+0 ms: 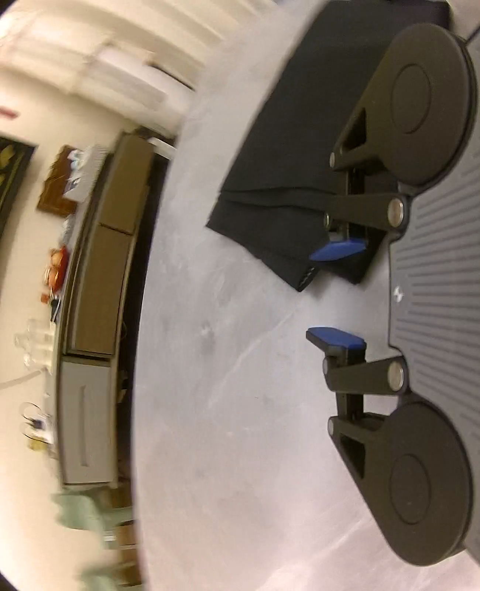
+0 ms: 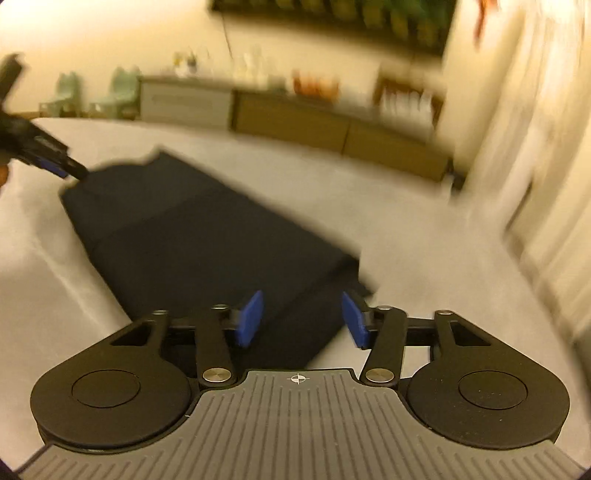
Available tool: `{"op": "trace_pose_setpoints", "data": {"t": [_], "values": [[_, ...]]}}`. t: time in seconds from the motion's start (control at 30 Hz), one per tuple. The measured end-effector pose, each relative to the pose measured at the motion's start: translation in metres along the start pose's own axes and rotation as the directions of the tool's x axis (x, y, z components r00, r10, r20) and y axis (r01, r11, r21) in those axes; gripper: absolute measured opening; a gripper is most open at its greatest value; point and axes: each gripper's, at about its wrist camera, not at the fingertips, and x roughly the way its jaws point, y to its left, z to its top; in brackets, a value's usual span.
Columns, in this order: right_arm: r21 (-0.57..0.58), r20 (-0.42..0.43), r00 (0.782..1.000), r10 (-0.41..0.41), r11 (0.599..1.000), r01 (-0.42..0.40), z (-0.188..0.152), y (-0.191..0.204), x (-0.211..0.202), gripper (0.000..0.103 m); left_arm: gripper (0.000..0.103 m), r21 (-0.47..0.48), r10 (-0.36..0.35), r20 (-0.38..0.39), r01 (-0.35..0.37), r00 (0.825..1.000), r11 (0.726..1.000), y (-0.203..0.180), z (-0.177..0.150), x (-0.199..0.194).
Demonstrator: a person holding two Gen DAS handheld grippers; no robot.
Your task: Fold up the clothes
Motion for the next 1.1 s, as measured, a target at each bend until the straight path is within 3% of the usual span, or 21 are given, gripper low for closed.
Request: {"op": "trace_pose_setpoints", "data": {"t": [0.07,0.13,0.17,0.2,0.3,0.33,0.37,0.43,0.5,0.6,0.67,0.73,0.8,0.9,0.97,1.1], "values": [[-0.090,0.052,0.998,0.047,0.995,-0.042,0.000,0.016,-0.008,0.053,0.040,-0.025,-0.045,-0.010,0.044,0.999,0.999,0.001,-0.001,0.003],[-0.165,-0.027,0.999,0.043,0.985,-0.047,-0.008,0.024,0.009,0.051,0.041,0.005,-0.079,-0.029,0.079,0.996,0.997,-0.010,-0.006,0.004],[-0.171,-0.039,0.999,0.015,0.985,-0.021,-0.008,0.015,0.018,0.061,0.043,0.032,-0.076,-0.044,0.077,0.996,0.997,-0.018,-0.009,0.003],[-0.178,-0.052,0.999,-0.014,0.984,0.004,-0.009,0.007,0.026,0.065,0.045,0.061,-0.060,-0.063,0.063,0.996,0.996,-0.028,-0.013,0.002],[-0.071,-0.110,0.985,-0.134,0.989,0.127,-0.002,-0.045,0.047,0.063,0.047,0.206,-0.087,-0.164,0.121,0.982,0.971,-0.065,-0.028,-0.005],[-0.023,-0.125,0.982,-0.142,0.990,0.140,0.000,-0.060,0.048,0.059,0.045,0.238,-0.075,-0.159,0.112,0.984,0.965,-0.073,-0.030,-0.012],[0.029,-0.119,0.985,-0.125,0.991,0.129,0.001,-0.072,0.043,0.053,0.043,0.249,-0.060,-0.131,0.091,0.990,0.964,-0.078,-0.030,-0.020],[0.090,-0.063,0.997,-0.054,0.994,0.060,0.003,-0.079,0.029,0.053,0.045,0.253,-0.076,-0.082,0.095,0.994,0.963,-0.084,-0.028,-0.033],[0.048,0.025,0.998,0.050,0.998,-0.051,0.006,-0.062,0.014,0.054,0.047,0.254,-0.116,-0.067,0.129,0.991,0.959,-0.088,-0.025,-0.039],[-0.170,0.108,0.974,0.198,0.969,-0.178,0.008,-0.008,0.006,0.061,0.047,0.233,-0.114,-0.054,0.124,0.992,0.965,-0.089,-0.029,-0.032],[-0.351,0.100,0.961,0.258,0.913,-0.209,0.008,0.032,0.014,0.062,0.047,0.168,-0.118,-0.055,0.125,0.992,0.978,-0.081,-0.031,-0.022],[-0.497,0.085,0.962,0.260,0.848,-0.185,0.004,0.062,0.026,0.062,0.047,0.080,-0.173,-0.071,0.179,0.982,0.981,-0.070,-0.031,-0.012],[-0.572,0.063,0.965,0.255,0.801,-0.174,0.001,0.078,0.039,0.060,0.049,-0.009,-0.230,-0.082,0.230,0.970,0.973,-0.059,-0.032,-0.003],[-0.573,0.030,0.963,0.269,0.793,-0.204,0.004,0.085,0.049,0.044,0.050,-0.066,-0.263,-0.076,0.259,0.962,0.964,-0.050,-0.033,0.003],[-0.516,0.033,0.960,0.279,0.827,-0.223,0.012,0.076,0.049,0.013,0.051,-0.086,-0.274,-0.074,0.268,0.959,0.960,-0.047,-0.033,0.004],[-0.391,0.082,0.958,0.275,0.893,-0.223,0.034,0.060,0.052,0.005,0.052,-0.111,-0.281,-0.072,0.272,0.957,0.956,-0.043,-0.033,0.008]]}}
